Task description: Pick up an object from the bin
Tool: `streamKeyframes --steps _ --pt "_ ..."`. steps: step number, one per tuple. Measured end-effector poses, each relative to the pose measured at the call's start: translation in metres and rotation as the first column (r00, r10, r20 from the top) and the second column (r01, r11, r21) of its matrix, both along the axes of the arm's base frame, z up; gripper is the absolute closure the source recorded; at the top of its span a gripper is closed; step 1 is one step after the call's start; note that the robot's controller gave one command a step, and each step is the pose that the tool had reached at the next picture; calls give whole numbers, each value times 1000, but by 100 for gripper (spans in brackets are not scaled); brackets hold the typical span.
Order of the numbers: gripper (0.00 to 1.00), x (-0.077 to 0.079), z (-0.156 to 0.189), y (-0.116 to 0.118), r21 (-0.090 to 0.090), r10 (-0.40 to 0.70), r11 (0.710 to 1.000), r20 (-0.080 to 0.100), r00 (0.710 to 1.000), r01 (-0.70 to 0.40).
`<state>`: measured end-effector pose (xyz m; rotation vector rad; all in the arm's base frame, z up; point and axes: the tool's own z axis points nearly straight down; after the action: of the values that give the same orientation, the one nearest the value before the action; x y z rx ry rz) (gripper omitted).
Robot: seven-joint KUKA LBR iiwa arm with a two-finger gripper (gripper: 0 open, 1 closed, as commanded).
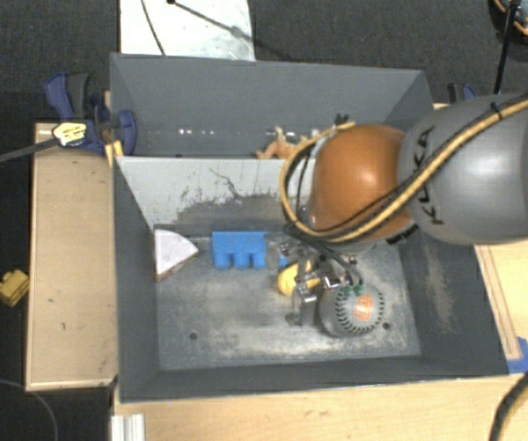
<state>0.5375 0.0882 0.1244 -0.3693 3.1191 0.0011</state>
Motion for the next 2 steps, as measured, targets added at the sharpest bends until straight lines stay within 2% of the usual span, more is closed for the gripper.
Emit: streamKeyframes --steps 1,2 --pt "0 11 -8 -13 1 -11 1000 3 1000 11" --pt "0 17 -22 -30 0 205 979 2 979 -205"
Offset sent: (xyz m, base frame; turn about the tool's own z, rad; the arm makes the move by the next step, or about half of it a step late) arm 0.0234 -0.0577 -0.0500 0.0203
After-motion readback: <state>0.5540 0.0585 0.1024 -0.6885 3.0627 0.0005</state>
